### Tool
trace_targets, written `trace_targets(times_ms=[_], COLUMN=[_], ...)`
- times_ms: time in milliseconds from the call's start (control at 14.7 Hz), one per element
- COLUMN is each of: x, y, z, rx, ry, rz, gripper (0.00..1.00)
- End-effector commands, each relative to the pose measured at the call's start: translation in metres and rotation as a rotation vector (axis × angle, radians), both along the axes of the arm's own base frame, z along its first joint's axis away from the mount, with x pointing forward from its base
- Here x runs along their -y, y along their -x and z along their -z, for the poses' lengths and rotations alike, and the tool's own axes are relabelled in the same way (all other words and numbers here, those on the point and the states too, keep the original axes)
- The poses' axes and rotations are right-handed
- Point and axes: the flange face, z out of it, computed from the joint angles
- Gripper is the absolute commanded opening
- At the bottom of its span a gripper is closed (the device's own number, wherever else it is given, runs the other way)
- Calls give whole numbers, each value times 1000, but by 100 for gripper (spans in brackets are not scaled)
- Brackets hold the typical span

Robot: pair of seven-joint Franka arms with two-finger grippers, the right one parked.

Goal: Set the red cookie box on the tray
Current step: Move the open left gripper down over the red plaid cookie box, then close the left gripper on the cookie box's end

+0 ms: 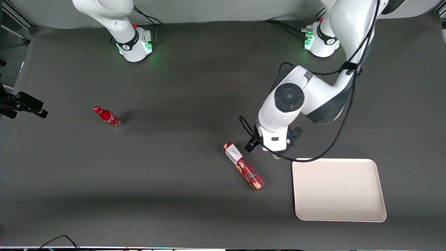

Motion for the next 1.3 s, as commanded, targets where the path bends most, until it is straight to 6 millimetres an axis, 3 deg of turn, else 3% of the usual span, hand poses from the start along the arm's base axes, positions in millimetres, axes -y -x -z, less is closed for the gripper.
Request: trace_targets(times_ms=[0, 273, 477, 750, 1227], x=[39, 43, 35, 31, 42], y=[-8, -18, -28, -33, -33], z=[33, 90, 116, 136, 174], rx=[73, 124, 139, 151, 168], ry=[5, -28, -19, -14, 2], rz=[2, 45, 34, 32, 51], gripper=[100, 100, 100, 100, 100])
